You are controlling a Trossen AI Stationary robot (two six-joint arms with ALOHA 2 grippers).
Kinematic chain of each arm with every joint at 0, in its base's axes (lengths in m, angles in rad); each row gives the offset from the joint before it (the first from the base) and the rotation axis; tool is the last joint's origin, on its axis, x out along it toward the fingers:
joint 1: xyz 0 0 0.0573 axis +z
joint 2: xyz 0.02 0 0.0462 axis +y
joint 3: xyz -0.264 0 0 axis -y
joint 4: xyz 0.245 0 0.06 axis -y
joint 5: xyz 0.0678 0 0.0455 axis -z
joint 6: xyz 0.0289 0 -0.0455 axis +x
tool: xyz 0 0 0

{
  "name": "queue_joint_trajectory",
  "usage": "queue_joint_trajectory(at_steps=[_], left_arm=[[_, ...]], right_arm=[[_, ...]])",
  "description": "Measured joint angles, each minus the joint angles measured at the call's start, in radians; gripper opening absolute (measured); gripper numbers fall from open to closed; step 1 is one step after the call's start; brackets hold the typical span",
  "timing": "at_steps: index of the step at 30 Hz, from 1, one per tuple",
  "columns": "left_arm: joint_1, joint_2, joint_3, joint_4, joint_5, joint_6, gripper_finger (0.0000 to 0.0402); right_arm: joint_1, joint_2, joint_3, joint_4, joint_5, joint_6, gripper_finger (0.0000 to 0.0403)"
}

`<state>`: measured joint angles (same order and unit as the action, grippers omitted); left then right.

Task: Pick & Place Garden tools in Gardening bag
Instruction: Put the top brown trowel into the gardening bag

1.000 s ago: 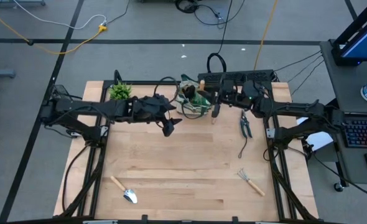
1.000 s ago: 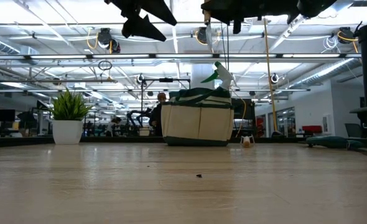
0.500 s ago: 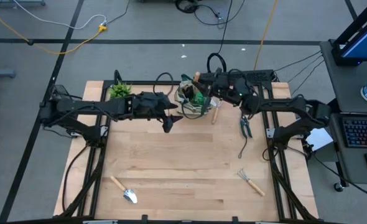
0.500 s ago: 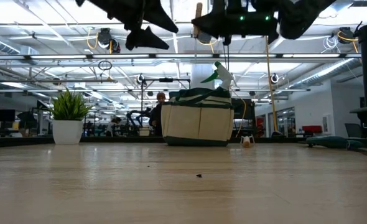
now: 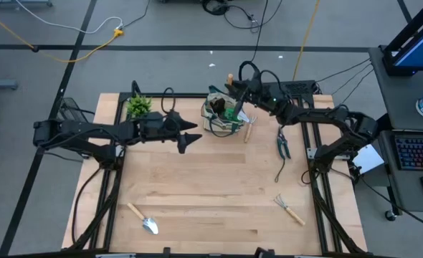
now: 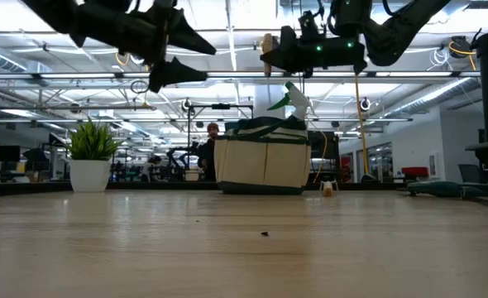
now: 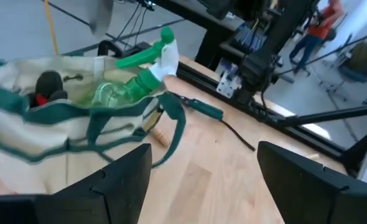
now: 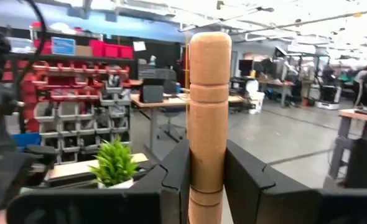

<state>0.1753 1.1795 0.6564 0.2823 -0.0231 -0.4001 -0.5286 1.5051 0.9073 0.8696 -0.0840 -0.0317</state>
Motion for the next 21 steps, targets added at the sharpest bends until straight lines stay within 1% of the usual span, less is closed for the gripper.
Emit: queue_joint_trajectory(at_steps=[4, 6, 9, 12, 17, 21], left_arm=[[0.000, -0.030, -0.054, 0.021, -0.003, -0.027, 0.0296], [0.000, -0.031, -0.065, 0.031, -0.003, -0.033, 0.0296], [-0.001, -0.030, -0.081, 0.036, -0.002, -0.049, 0.0296], [-0.001, -0.030, -0.082, 0.040, -0.003, -0.049, 0.0296], [-0.001, -0.030, -0.082, 0.071, -0.003, -0.029, 0.0296], [-0.001, -0.030, -0.082, 0.086, -0.003, -0.028, 0.0296]], right_arm=[[-0.032, -0.001, 0.000, -0.051, -0.051, 0.004, 0.0061], [-0.044, 0.000, 0.000, -0.079, -0.060, 0.004, 0.0061], [-0.068, -0.001, 0.000, -0.088, -0.107, 0.013, 0.0061], [-0.087, 0.003, 0.000, -0.119, -0.130, 0.025, 0.0061], [-0.107, 0.038, 0.000, -0.107, -0.204, 0.060, 0.0061], [-0.112, 0.082, 0.000, -0.072, -0.236, 0.072, 0.0061]])
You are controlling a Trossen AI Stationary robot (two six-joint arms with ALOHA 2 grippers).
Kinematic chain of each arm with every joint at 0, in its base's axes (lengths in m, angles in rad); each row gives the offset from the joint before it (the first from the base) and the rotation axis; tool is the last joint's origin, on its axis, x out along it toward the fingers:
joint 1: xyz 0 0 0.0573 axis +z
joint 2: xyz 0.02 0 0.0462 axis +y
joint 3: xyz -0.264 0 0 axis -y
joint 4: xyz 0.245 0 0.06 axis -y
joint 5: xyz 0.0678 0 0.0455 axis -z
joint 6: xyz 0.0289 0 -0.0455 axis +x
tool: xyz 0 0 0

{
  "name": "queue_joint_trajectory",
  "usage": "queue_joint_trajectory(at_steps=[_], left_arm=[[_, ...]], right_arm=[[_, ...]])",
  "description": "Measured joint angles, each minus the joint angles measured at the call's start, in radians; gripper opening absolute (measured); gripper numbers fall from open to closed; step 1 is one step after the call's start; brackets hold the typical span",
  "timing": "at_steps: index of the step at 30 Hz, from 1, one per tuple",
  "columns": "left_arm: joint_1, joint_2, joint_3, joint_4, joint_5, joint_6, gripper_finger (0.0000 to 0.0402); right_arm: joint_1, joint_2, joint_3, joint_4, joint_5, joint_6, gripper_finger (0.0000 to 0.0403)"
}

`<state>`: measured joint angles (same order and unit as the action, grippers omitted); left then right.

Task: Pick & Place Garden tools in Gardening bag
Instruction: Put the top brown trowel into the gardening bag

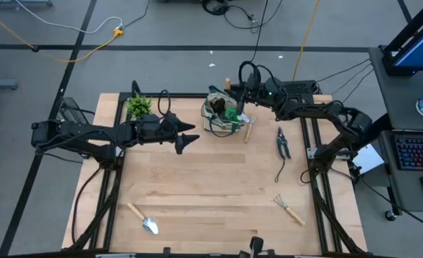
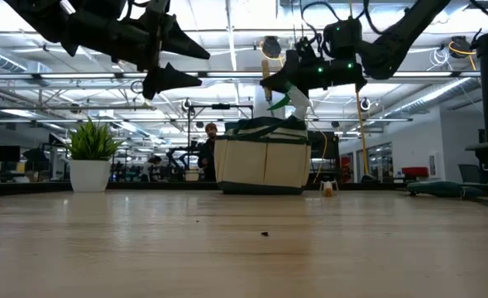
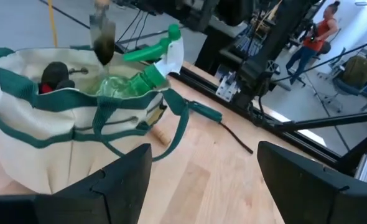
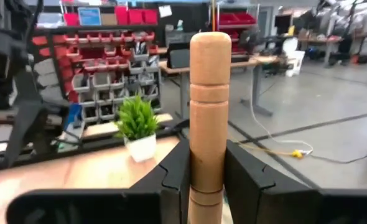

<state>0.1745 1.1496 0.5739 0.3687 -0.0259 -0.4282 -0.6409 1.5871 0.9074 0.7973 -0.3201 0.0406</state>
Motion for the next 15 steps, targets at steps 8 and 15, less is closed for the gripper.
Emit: queue_joint_trajectory(at_steps=[8, 15], left_arm=[[0.000, 0.000, 0.000, 0.000, 0.002, -0.001, 0.0296], [-0.007, 0.000, 0.000, -0.002, 0.002, 0.000, 0.0296]], right_arm=[[-0.021, 0.100, 0.000, 0.120, -0.073, 0.056, 0.0061], [-0.027, 0.112, 0.000, 0.126, -0.076, 0.062, 0.0061]])
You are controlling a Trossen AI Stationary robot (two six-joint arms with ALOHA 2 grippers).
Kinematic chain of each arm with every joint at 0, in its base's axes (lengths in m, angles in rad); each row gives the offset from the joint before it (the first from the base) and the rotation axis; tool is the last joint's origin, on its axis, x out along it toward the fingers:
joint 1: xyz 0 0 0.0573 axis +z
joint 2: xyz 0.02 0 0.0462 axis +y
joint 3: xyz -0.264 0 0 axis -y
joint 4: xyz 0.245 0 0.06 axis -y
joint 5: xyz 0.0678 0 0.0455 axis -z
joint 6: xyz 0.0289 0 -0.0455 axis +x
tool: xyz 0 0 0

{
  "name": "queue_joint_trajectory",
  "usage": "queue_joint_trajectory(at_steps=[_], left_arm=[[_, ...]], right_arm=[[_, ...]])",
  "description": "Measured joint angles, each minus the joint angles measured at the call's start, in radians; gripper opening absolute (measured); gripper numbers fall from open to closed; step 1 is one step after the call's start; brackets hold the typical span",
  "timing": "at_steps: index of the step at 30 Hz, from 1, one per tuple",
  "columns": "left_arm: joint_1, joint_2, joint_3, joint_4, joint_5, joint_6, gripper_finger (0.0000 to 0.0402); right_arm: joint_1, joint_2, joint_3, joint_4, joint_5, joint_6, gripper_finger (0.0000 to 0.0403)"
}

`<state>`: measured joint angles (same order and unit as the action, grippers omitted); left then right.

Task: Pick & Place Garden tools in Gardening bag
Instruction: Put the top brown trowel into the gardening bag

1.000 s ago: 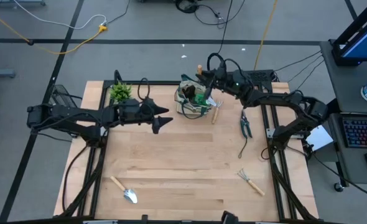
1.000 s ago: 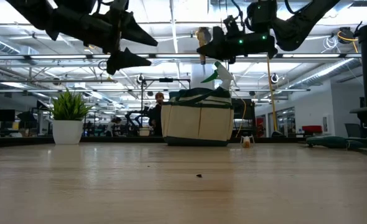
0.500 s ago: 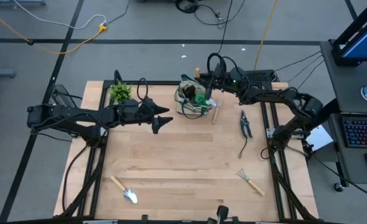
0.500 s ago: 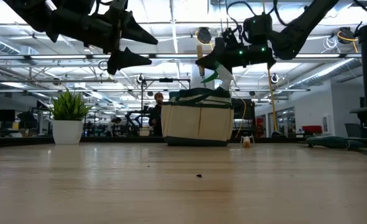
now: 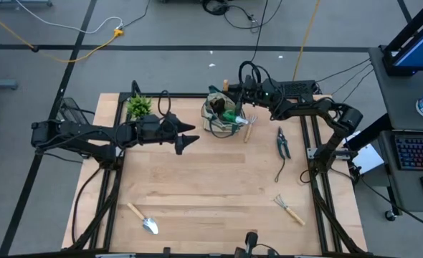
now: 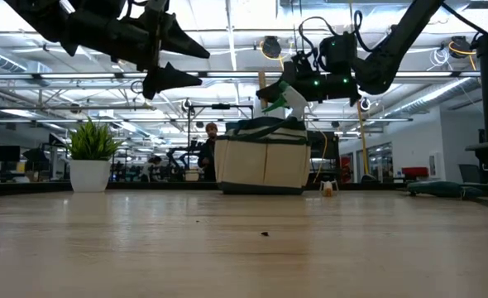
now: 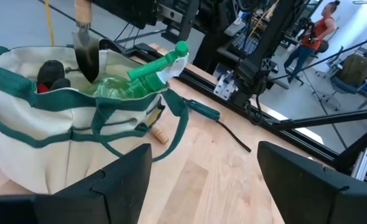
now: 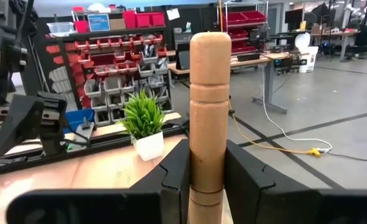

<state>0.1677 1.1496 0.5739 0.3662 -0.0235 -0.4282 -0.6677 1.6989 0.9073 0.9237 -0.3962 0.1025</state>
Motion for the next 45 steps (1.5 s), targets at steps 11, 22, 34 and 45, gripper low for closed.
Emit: queue_joint_trajectory(at_steps=[11, 22, 34, 45], left_arm=[[0.000, 0.000, 0.000, -0.004, 0.000, 0.002, 0.0296], [0.000, 0.000, 0.000, -0.004, 0.000, 0.001, 0.0296], [0.000, 0.000, 0.000, -0.004, -0.001, 0.005, 0.0296], [0.000, 0.000, 0.000, -0.012, -0.001, 0.007, 0.0296]], right_arm=[[0.001, 0.006, 0.000, -0.075, 0.006, -0.033, 0.0061], [0.001, 0.006, 0.000, -0.083, 0.000, -0.033, 0.0061], [0.001, 0.006, 0.000, -0.116, -0.002, -0.009, 0.0075], [0.002, 0.006, 0.000, -0.211, -0.003, -0.017, 0.0112]])
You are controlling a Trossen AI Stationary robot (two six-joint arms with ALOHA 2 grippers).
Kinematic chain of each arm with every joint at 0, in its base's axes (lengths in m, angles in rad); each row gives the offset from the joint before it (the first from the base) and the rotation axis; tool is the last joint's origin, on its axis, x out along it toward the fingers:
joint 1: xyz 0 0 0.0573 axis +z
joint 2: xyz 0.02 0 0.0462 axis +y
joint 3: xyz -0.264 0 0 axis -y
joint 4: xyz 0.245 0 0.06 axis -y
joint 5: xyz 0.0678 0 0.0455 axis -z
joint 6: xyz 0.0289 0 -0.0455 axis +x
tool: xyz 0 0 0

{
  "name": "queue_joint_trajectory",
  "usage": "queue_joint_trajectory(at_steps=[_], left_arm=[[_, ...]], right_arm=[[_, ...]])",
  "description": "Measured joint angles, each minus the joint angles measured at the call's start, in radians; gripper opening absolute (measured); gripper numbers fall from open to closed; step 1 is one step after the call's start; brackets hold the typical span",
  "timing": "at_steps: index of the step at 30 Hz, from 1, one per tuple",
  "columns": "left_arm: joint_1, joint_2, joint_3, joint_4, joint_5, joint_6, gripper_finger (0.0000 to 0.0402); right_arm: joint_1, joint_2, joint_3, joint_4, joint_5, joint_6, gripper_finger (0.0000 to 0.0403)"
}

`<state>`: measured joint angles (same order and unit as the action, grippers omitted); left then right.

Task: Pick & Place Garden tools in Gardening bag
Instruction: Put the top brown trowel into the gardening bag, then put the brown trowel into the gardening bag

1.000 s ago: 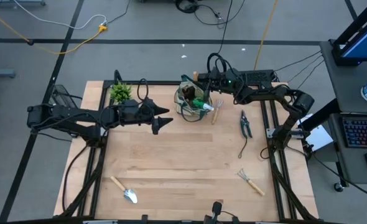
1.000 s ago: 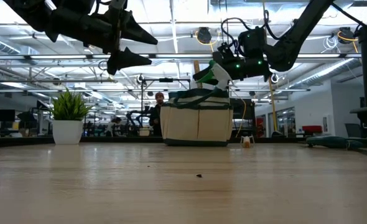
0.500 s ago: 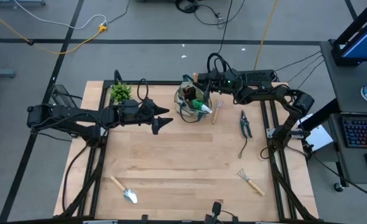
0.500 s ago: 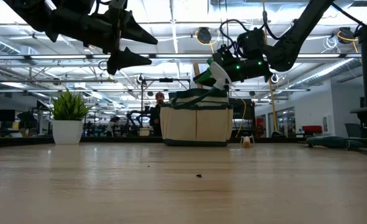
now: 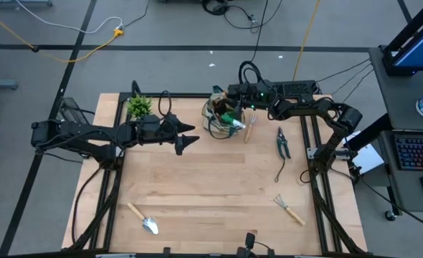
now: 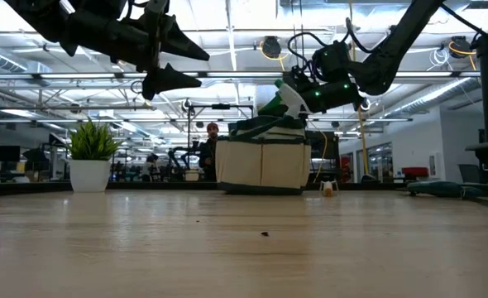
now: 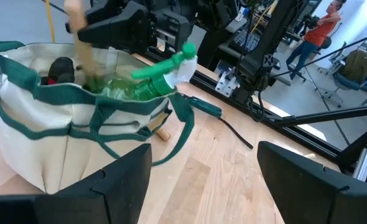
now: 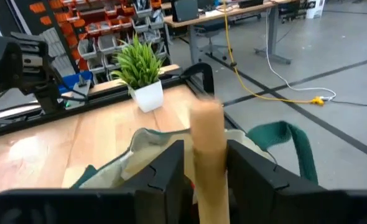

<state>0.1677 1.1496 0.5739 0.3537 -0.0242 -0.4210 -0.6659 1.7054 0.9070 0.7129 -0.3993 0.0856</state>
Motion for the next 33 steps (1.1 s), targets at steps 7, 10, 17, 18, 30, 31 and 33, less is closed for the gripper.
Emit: queue_joint_trajectory(at_steps=[7, 10, 17, 18, 30, 31, 33], left_arm=[[0.000, 0.000, 0.000, -0.016, 0.000, -0.001, 0.0296], [0.000, 0.000, 0.000, -0.017, 0.000, -0.001, 0.0296], [0.000, 0.000, 0.000, -0.020, 0.000, -0.001, 0.0296], [0.000, 0.000, 0.000, -0.021, 0.000, -0.002, 0.0296], [0.000, 0.000, 0.000, -0.021, 0.000, -0.003, 0.0296], [0.000, 0.000, 0.000, -0.021, -0.001, -0.003, 0.0296], [0.000, 0.000, 0.000, -0.021, 0.000, -0.003, 0.0296]], right_arm=[[0.000, 0.000, 0.000, 0.000, 0.000, 0.000, 0.0149], [0.000, 0.000, 0.000, 0.002, 0.000, 0.000, 0.0159], [0.000, -0.026, 0.000, 0.048, 0.005, -0.012, 0.0155], [0.000, -0.032, 0.000, 0.049, 0.005, -0.021, 0.0152], [0.000, -0.056, 0.000, 0.036, 0.007, -0.047, 0.0061], [0.000, -0.056, 0.000, 0.028, 0.008, -0.049, 0.0048], [0.000, -0.056, 0.000, 0.008, 0.008, -0.049, 0.0020]])
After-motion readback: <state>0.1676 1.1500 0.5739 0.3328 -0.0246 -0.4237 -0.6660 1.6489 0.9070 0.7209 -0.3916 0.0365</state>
